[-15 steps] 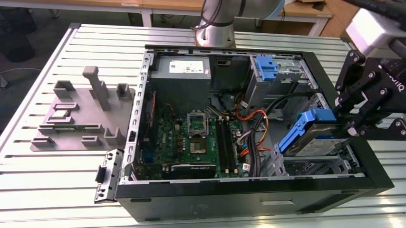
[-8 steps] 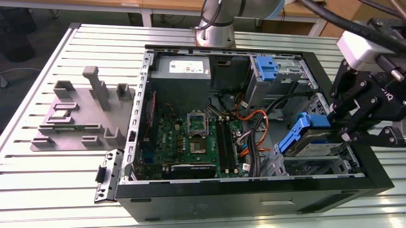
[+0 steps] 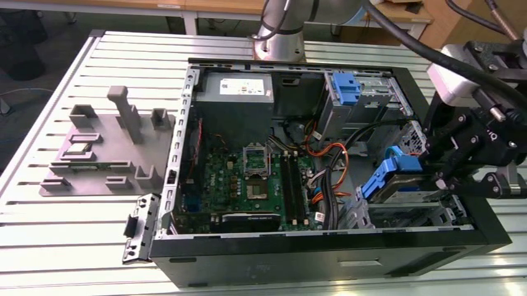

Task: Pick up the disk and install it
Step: 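Insert the disk into the insertion slot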

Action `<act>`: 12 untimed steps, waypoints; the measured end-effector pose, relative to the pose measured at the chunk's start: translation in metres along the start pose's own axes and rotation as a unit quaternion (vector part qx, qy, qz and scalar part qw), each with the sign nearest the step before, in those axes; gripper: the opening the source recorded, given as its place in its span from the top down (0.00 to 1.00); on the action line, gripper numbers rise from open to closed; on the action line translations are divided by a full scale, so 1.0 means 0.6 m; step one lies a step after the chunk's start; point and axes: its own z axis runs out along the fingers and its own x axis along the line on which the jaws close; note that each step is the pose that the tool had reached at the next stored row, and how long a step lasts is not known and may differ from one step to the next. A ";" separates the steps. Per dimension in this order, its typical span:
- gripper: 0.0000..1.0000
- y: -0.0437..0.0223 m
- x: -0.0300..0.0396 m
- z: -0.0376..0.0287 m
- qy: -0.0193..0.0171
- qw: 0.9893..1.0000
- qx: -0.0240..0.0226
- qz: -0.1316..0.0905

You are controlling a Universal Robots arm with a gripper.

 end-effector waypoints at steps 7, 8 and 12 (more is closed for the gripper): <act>0.65 0.000 0.000 0.003 0.000 1.000 0.000 0.000; 0.65 0.000 0.000 0.003 0.000 1.000 0.000 0.000; 0.58 0.000 0.000 0.003 0.001 1.000 0.000 0.000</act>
